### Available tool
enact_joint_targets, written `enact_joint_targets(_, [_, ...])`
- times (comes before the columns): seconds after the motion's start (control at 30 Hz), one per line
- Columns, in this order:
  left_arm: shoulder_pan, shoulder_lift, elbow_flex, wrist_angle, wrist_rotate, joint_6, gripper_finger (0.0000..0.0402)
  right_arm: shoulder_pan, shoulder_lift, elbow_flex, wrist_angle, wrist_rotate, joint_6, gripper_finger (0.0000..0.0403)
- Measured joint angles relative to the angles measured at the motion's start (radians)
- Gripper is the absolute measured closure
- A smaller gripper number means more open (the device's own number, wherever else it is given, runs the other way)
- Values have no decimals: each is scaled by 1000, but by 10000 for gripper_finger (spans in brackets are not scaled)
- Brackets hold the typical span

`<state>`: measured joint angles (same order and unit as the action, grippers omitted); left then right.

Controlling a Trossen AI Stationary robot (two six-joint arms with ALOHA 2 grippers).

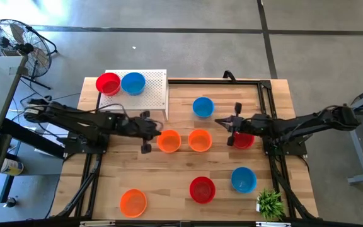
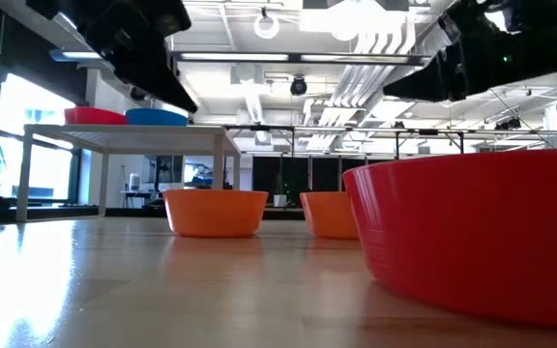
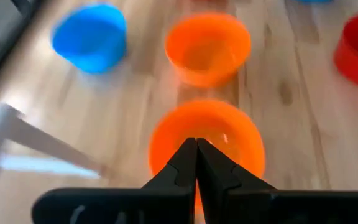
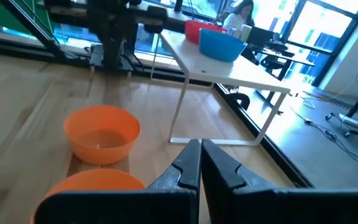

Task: Pick & Place Mini bowls
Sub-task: Put the top orange bowl on the shelf

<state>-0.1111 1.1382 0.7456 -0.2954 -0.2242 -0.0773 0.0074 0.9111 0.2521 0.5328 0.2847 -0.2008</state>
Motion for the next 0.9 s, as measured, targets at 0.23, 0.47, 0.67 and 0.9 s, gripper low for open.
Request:
enact_joint_targets(0.23, [-83, 180, 160, -191, -2, -188, 353, 0, -1, -75, 114, -3, 25, 400])
enact_joint_targets(0.47, [-156, 364, 301, -211, 20, -266, 275, -1, -3, -85, 174, -25, -54, 402])
enact_joint_targets(0.67, [-158, 534, 414, -279, -3, -413, 257, -1, -4, -85, 153, -48, -69, 402])
enact_joint_targets(0.9, [-157, 632, 479, -345, -26, -506, 259, -1, -3, -85, 153, -52, -70, 403])
